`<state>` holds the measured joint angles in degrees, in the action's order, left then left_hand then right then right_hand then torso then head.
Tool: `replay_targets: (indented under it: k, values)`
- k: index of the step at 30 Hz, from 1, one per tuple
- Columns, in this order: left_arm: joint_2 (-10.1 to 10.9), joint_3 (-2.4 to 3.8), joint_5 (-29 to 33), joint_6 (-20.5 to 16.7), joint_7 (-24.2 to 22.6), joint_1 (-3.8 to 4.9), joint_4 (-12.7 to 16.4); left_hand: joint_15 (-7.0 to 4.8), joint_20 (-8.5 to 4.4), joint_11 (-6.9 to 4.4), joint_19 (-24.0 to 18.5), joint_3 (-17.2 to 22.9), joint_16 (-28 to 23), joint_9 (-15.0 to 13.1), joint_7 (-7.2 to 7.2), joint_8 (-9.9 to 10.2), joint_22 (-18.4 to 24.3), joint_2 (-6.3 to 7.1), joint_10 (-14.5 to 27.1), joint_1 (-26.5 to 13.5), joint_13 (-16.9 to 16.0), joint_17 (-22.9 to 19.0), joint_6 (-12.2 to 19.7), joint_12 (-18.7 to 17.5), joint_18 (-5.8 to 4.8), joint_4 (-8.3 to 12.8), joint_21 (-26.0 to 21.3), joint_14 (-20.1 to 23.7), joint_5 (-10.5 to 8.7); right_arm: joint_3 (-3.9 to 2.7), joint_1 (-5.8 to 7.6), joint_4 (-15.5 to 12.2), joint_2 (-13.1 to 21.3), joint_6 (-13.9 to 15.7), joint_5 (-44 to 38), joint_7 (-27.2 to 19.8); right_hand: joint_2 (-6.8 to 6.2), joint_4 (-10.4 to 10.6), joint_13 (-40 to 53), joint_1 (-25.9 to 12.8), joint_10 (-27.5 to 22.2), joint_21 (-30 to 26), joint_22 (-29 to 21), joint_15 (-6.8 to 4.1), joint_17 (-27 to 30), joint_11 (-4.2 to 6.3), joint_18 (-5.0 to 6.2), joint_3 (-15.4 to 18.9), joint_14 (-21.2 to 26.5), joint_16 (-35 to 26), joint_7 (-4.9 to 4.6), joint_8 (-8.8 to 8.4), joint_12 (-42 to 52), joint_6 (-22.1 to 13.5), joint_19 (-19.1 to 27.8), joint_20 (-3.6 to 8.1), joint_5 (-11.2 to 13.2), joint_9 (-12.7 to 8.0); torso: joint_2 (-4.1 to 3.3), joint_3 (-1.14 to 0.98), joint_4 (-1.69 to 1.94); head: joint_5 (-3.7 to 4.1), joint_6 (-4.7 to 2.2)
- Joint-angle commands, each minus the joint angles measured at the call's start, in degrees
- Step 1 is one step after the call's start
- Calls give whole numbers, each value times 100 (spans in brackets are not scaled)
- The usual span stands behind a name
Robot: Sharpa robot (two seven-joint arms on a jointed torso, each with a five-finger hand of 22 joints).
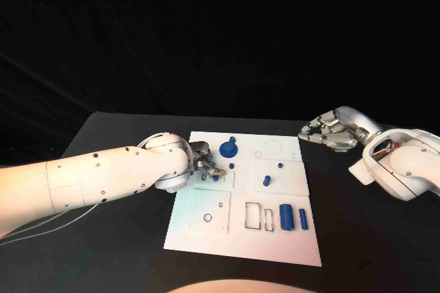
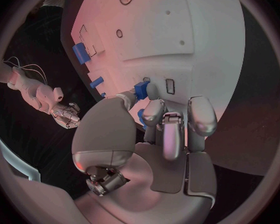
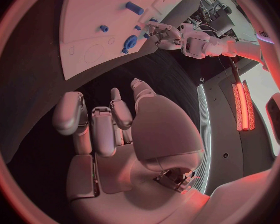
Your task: Assemble the parts on the task board
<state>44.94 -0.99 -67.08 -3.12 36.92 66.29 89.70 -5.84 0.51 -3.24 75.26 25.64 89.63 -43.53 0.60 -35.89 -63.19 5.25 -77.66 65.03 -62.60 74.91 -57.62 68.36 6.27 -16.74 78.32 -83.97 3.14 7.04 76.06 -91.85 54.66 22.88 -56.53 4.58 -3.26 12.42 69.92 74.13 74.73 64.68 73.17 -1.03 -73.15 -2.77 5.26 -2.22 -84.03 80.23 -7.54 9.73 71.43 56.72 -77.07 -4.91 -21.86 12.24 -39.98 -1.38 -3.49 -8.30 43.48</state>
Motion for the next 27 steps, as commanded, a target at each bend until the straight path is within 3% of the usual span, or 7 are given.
replay_targets:
  k: [1,14,27]
  values:
    - [-23,-17,29,69,18,-20,-14,-32,0,-20,37,95,37,-12,-47,24,11,-64,-10,345,33,1509,37,-27,-87,132,18,-603,25,-2,-4,0,-1,-9,-34,-18,0,30,-5,-57,36,-23,-8,-44,8,9,34,8,-230,-21,12,20,13,-29,-15,16,-36,5,3,0,2,7,-3]
    - [-21,-16,148,162,13,-20,7,-15,10,1,6,248,37,-14,-20,52,53,2,35,746,96,1509,107,-92,-81,276,-9,-603,24,-2,-6,-5,2,-16,-34,-15,-1,34,-2,-59,39,-29,-10,-45,6,10,35,11,-230,-21,12,23,17,-30,-14,16,-38,6,1,1,1,18,-17]
    - [-11,-10,347,168,10,-20,25,8,27,31,-24,372,37,0,18,96,93,-89,74,927,148,1509,161,-144,-74,317,-35,-603,25,-2,-7,-2,0,-14,-34,-18,-1,34,-2,-59,39,-29,-10,-45,6,10,35,11,-230,-21,12,23,17,-30,-14,16,-38,6,-1,1,1,15,-20]
